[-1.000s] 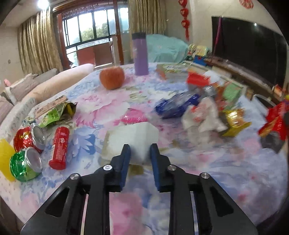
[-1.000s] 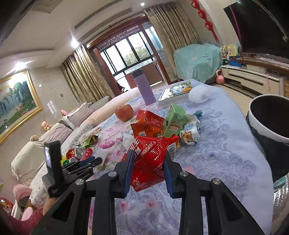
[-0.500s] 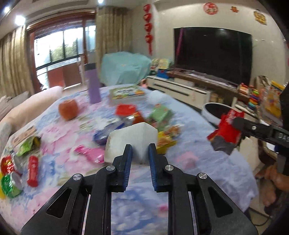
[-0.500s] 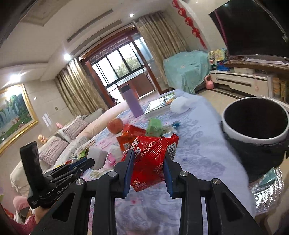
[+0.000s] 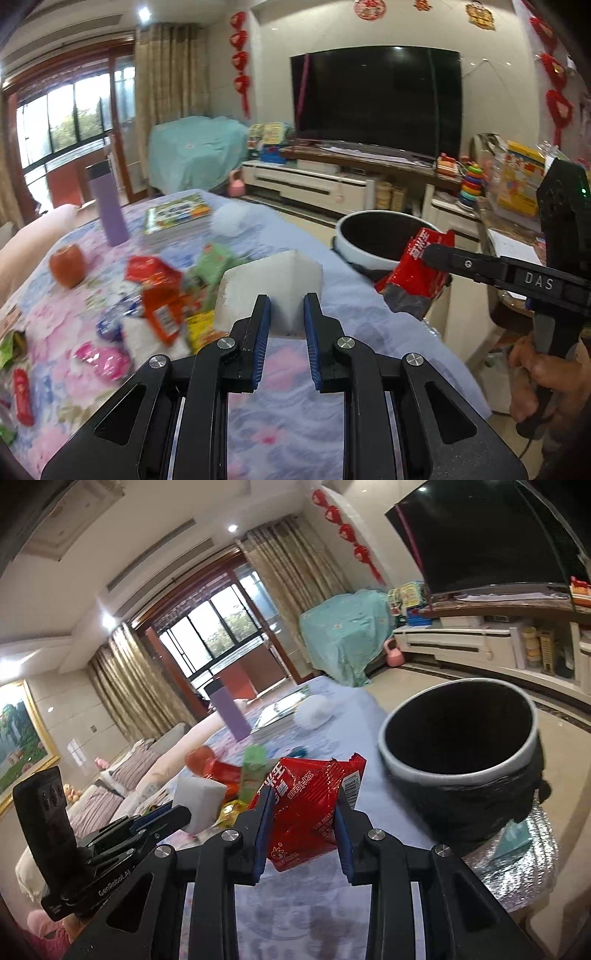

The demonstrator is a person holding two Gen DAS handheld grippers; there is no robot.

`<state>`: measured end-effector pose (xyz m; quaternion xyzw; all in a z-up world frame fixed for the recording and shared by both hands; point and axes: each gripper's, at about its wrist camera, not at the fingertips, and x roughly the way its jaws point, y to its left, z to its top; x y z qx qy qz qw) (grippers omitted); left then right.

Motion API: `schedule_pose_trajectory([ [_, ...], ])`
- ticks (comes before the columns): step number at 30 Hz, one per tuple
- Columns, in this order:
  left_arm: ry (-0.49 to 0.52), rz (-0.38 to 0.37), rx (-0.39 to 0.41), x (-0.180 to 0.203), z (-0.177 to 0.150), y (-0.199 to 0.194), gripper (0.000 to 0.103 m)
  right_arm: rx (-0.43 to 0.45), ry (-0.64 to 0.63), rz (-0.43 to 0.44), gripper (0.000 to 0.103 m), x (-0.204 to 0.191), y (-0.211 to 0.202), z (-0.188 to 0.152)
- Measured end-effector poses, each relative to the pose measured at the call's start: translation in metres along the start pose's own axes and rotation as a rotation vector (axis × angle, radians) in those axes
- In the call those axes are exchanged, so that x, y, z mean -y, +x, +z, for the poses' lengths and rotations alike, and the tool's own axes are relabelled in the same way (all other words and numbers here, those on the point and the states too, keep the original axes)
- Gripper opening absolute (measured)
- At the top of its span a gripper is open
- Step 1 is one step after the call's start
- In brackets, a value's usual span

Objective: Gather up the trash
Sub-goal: 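Carry the red bag and white block over the black trash bin with both tools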

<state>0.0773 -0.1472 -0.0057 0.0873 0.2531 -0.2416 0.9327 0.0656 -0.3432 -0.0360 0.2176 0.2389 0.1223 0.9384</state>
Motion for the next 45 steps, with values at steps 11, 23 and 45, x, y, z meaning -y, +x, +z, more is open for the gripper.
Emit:
schedule_pose_trajectory([
  [11, 0.060, -0.093, -0.014, 0.041, 0.026, 0.041, 0.018, 0.035, 0.061, -0.086, 0.031, 0.045, -0.013, 0.024],
  [23, 0.078, -0.172, -0.043, 0.065, 0.055, 0.085, 0.018, 0.033, 0.090, -0.147, 0.031, 0.077, -0.010, 0.044],
  [45, 0.079, -0.271, -0.180, 0.079, 0.094, 0.160, 0.018, -0.129, 0.079, -0.237, 0.033, 0.110, 0.023, 0.080],
])
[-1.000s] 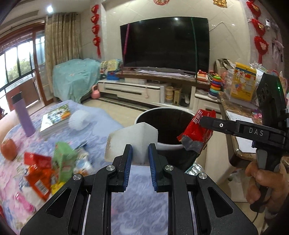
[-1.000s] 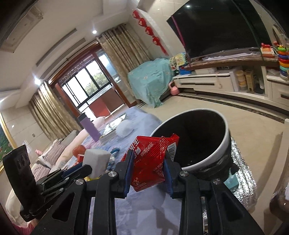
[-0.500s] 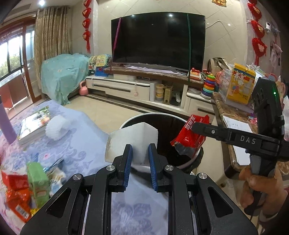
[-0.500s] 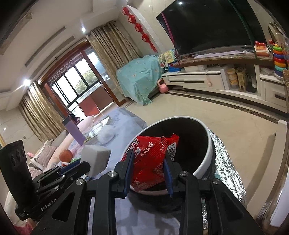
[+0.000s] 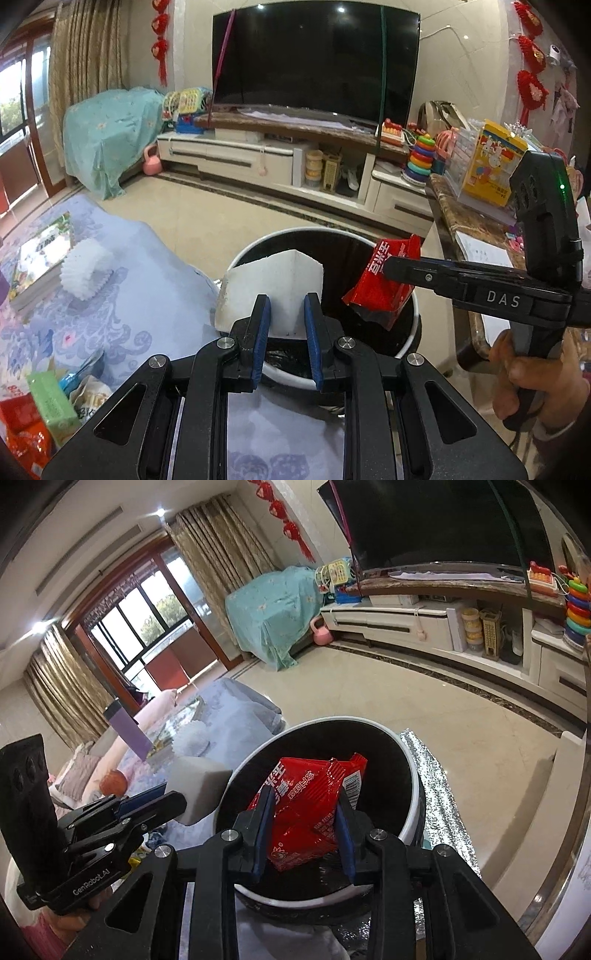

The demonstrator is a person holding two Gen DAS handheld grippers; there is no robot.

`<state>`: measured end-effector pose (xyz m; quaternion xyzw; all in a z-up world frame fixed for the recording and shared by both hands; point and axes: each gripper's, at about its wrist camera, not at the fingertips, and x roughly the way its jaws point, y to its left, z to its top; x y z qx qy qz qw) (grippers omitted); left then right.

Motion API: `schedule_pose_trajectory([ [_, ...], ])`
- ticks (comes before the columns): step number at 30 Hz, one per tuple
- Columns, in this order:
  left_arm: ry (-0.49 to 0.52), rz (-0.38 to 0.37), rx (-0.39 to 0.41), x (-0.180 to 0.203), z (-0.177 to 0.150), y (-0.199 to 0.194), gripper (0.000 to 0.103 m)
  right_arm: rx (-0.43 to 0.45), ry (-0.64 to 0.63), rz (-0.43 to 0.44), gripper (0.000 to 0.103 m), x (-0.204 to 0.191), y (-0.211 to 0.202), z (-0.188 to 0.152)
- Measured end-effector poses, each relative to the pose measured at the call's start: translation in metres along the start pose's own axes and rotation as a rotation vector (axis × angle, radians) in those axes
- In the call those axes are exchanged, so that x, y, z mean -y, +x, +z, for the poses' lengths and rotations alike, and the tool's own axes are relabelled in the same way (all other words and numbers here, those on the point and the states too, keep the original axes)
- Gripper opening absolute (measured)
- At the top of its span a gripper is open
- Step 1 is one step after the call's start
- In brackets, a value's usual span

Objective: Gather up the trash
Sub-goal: 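Carry the red bag and white block over the black trash bin with both tools, then open both tools to drop the red bag and white block into the bin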

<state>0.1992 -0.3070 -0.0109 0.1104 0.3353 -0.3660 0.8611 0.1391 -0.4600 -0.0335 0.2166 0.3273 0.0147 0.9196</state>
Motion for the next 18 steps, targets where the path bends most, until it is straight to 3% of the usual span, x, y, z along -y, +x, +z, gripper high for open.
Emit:
schedule_pose_trajectory([
  [12, 0.015, -0.035, -0.078, 0.003, 0.008, 0.023, 0.023, -0.058, -0.011, -0.026, 0.035, 0.009, 0.011, 0.007],
  [14, 0.005, -0.040, -0.083, 0.002, 0.009, 0.025, 0.026, -0.057, -0.009, -0.034, 0.039, 0.011, 0.011, 0.009],
  [16, -0.001, -0.042, -0.082, 0.001, 0.008, 0.023, 0.030, -0.054, 0.000, -0.031, 0.063, 0.012, 0.010, 0.010],
  [18, 0.002, -0.032, -0.073, 0.000, 0.007, 0.019, 0.037, -0.043, 0.008, -0.032, 0.065, 0.014, 0.006, 0.010],
])
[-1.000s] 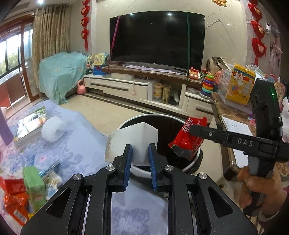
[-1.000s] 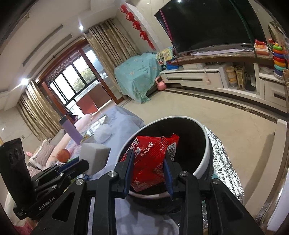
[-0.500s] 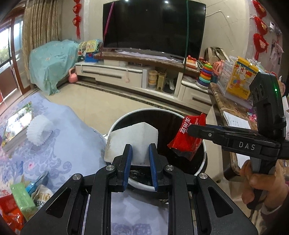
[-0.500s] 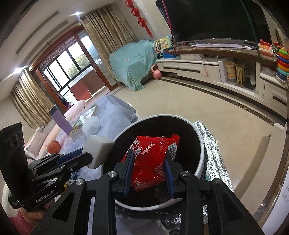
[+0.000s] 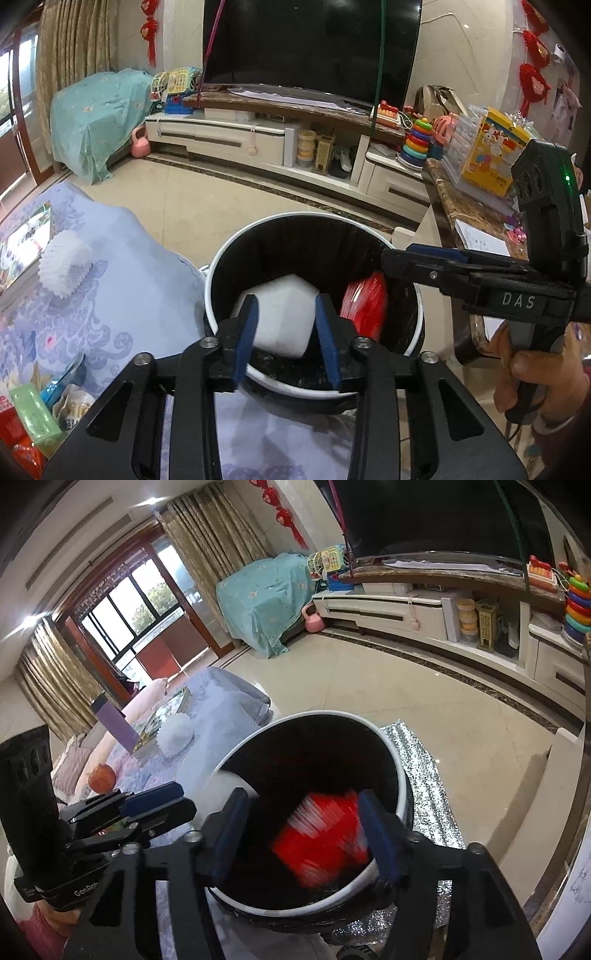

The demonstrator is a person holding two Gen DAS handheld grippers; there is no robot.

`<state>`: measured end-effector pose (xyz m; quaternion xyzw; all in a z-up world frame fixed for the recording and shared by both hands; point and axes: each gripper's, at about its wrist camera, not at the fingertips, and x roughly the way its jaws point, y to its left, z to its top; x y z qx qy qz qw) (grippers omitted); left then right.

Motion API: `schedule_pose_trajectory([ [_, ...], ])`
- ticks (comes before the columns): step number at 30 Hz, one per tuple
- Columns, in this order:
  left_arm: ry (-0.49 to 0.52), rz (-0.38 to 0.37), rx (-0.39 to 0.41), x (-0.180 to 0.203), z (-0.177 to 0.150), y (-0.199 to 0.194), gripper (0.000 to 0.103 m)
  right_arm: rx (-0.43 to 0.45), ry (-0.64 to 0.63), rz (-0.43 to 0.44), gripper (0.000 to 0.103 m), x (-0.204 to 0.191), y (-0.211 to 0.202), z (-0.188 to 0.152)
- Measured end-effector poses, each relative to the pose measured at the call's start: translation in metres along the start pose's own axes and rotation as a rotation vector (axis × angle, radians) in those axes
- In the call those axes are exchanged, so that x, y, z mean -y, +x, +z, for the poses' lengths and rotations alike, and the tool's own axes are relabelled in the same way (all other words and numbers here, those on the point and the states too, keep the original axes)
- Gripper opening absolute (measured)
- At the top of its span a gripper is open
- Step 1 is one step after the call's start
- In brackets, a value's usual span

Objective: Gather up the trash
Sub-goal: 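Open both tools to drop the red bag and white block into the bin, then move both open tools back over the trash on the table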

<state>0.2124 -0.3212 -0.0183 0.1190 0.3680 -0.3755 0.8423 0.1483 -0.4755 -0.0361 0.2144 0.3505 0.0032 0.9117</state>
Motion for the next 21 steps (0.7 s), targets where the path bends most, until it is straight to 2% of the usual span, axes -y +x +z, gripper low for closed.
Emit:
schedule_pose_trajectory([
  [2, -0.003, 0.012, 0.010, -0.001, -0.002, -0.003, 0.046, 0.005, 0.007, 0.002, 0.065, 0.000, -0.001, -0.001],
  [5, -0.024, 0.033, 0.020, -0.007, -0.010, -0.012, 0.054, 0.015, 0.012, 0.006, 0.066, -0.002, -0.005, -0.002],
  [6, -0.031, 0.041, 0.024, -0.009, -0.013, -0.015, 0.056, 0.018, 0.012, 0.008, 0.068, -0.004, -0.006, -0.003],
  [8, -0.057, 0.064, 0.031, -0.015, -0.024, -0.022, 0.066, 0.027, 0.010, 0.012, 0.073, -0.010, -0.008, -0.007],
  [10, -0.086, 0.080, 0.040, -0.022, -0.033, -0.031, 0.071, 0.040, 0.003, 0.014, 0.081, -0.016, -0.011, -0.010],
  [13, -0.137, 0.104, 0.053, -0.035, -0.053, -0.047, 0.072, 0.058, 0.000, 0.027, 0.090, -0.028, -0.014, -0.018],
  [21, -0.235, 0.151, 0.071, -0.062, -0.097, -0.083, 0.075, 0.056, -0.020, 0.078, 0.092, -0.065, -0.012, -0.043],
])
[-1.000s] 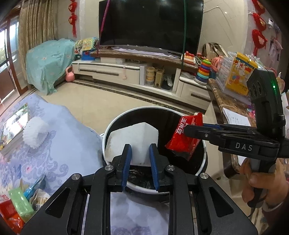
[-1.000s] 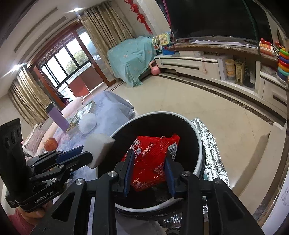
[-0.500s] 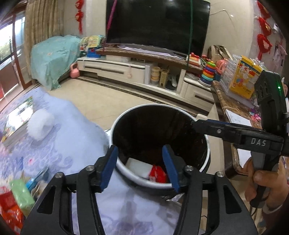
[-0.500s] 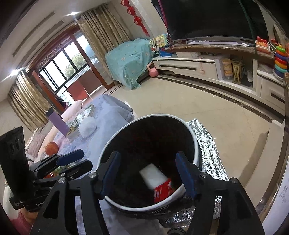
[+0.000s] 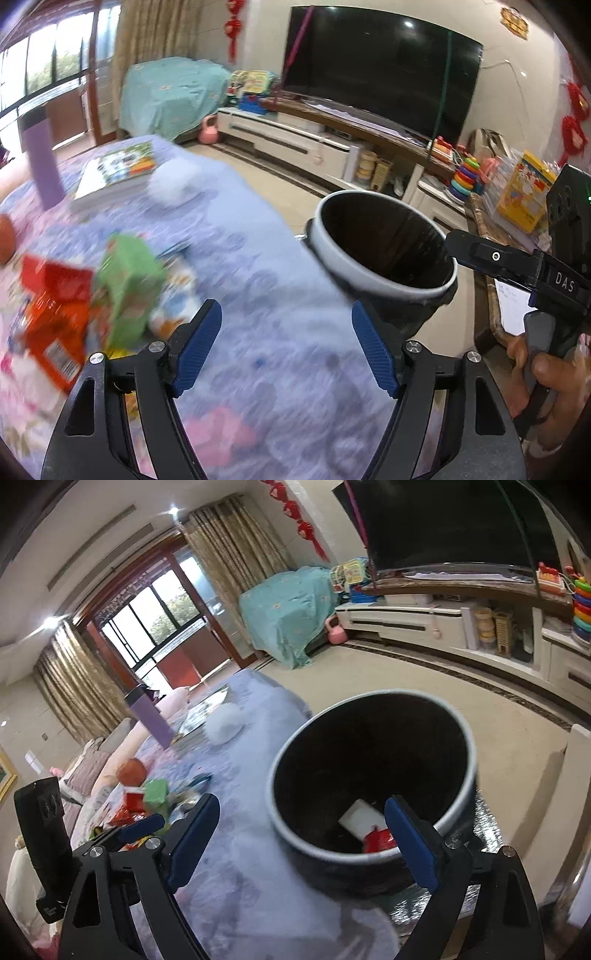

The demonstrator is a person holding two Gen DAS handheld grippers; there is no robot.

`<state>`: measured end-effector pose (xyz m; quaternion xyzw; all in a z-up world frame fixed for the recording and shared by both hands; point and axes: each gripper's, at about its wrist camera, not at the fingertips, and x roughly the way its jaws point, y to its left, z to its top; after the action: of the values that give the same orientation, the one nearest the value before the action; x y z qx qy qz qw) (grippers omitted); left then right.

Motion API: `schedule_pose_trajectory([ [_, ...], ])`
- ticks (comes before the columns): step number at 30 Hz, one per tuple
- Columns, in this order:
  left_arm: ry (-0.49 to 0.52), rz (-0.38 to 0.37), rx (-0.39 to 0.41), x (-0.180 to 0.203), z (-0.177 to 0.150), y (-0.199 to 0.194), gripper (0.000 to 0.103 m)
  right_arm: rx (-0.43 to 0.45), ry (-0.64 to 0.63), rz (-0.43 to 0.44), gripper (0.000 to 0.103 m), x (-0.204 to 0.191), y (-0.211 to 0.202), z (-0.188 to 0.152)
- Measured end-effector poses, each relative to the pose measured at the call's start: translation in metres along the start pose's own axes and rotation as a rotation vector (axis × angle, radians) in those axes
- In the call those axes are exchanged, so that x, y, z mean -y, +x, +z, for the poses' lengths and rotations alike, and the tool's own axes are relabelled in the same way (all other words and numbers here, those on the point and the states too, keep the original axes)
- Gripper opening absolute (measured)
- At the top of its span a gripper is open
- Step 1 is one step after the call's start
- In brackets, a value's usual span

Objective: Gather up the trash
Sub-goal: 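Move both open tools back over the trash on the table, then grasp the white plastic bag with the left tool while the right tool grasps the yellow snack bag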

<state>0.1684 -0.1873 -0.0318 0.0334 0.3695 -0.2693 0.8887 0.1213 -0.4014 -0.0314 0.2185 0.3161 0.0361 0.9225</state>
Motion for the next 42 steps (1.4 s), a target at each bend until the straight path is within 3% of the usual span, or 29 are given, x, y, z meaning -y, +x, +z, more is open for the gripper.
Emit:
schedule_pose_trajectory([
  [21, -0.209, 0.115, 0.037, -0.098, -0.064, -0.070, 0.075, -0.103, -0.118, 0.106, 0.092, -0.093, 0.041, -0.055],
  [38, -0.297, 0.237, 0.006, -0.158, -0.083, -0.079, 0.075, -0.169, -0.187, 0.176, 0.092, -0.140, 0.064, -0.076],
  [42, -0.274, 0.221, -0.006, -0.161, -0.078, -0.074, 0.075, -0.184, -0.214, 0.186, 0.089, -0.152, 0.071, -0.079],
])
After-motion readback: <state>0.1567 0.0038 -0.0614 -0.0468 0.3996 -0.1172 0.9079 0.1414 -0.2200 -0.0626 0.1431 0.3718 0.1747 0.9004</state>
